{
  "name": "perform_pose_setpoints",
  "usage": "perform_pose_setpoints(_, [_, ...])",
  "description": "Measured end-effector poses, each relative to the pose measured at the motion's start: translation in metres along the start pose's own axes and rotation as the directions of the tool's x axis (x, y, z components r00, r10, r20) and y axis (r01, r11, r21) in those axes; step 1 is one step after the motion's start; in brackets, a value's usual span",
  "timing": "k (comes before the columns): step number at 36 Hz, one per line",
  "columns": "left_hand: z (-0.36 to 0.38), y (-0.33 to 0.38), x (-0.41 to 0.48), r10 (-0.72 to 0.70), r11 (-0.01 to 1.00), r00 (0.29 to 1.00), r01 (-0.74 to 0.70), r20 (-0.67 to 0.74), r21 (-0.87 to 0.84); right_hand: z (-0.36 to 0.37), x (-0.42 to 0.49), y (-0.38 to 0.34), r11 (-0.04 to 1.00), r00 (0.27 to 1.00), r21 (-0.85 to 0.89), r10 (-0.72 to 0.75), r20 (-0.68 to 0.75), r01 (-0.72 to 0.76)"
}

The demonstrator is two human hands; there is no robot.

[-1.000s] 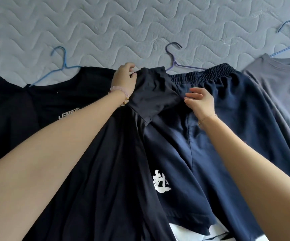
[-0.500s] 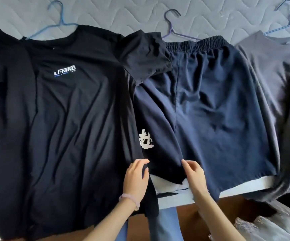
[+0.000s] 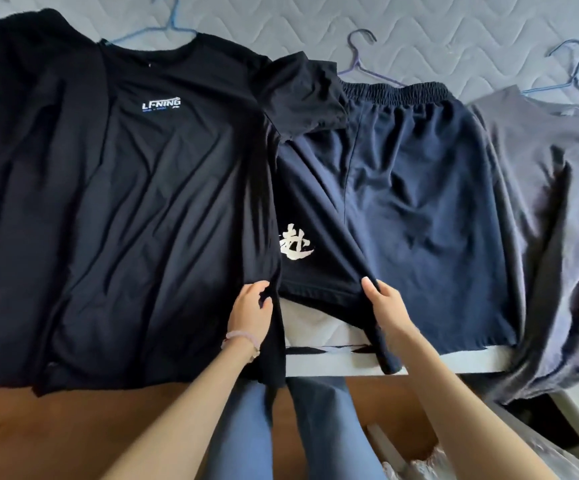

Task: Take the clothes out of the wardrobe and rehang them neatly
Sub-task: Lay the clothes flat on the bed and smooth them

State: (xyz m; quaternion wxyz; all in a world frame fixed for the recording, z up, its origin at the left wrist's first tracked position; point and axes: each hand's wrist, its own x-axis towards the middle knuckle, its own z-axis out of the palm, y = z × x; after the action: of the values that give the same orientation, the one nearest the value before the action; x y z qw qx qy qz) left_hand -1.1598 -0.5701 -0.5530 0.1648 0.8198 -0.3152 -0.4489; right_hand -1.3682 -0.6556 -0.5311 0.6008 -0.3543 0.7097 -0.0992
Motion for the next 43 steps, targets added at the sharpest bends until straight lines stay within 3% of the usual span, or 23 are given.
perform_pose_setpoints(6, [0.015, 0.007, -0.003, -0.064, 0.996, 0.998, 0.065, -0.022, 0.064, -0.035, 0.006, -0.003, 0.999, 0.998, 0.004, -0.054, 0.013, 0.054])
perform_pose_setpoints(11, [0.024, 0.021, -0.005, -0.181, 0.972, 0.983, 0.184, -0.034, 0.146, -0.059, -0.001, -0.018, 0.981, 0.992, 0.15, -0.126, 0.017, 0.122])
perform_pose_setpoints(14, [0.031, 0.031, -0.006, -0.142, 0.969, 0.983, 0.162, -0.117, 0.189, -0.078, 0.002, -0.021, 0.974, 0.989, 0.175, -0.148, 0.028, 0.141])
perform_pose_setpoints(17, [0.04, 0.046, -0.004, 0.007, 0.995, 0.981, 0.013, -0.191, 0.101, -0.09, 0.007, -0.016, 0.981, 0.986, 0.135, -0.153, 0.065, 0.143])
perform_pose_setpoints(19, [0.049, 0.057, 0.0, 0.016, 0.999, 0.989, -0.011, -0.144, 0.036, -0.092, 0.01, -0.014, 0.979, 0.984, 0.135, -0.162, 0.076, 0.151])
perform_pose_setpoints(23, [0.066, 0.078, 0.016, -0.208, 0.978, 0.978, 0.207, -0.021, -0.027, -0.095, 0.012, -0.011, 0.976, 0.981, 0.141, -0.18, 0.078, 0.168])
perform_pose_setpoints(25, [0.072, 0.083, 0.026, -0.309, 0.941, 0.951, 0.309, 0.017, -0.141, -0.096, 0.016, -0.008, 0.978, 0.98, 0.121, -0.18, 0.085, 0.169])
perform_pose_setpoints(28, [0.076, 0.087, 0.032, -0.307, 0.907, 0.948, 0.317, 0.083, -0.277, -0.098, 0.02, -0.003, 0.98, 0.979, 0.108, -0.179, 0.097, 0.168])
perform_pose_setpoints(31, [0.064, 0.098, 0.014, -0.208, 0.929, 0.976, 0.178, -0.058, -0.326, -0.102, 0.025, 0.0, 0.969, 0.97, -0.055, -0.236, 0.064, 0.24])
perform_pose_setpoints(34, [0.036, 0.098, -0.025, -0.115, 0.911, 0.961, 0.001, -0.253, -0.412, -0.1, 0.025, 0.004, 0.913, 0.953, -0.274, -0.294, 0.07, 0.301])
perform_pose_setpoints(37, [0.008, 0.075, -0.061, -0.011, 0.933, 0.943, -0.111, -0.334, -0.343, -0.086, 0.018, 0.011, 0.901, 0.957, -0.323, -0.257, 0.138, 0.289])
perform_pose_setpoints(43, [-0.032, 0.013, -0.071, -0.122, 0.973, 0.896, 0.023, -0.426, -0.229, -0.018, -0.008, 0.037, 0.92, 0.941, -0.307, -0.148, 0.304, 0.244])
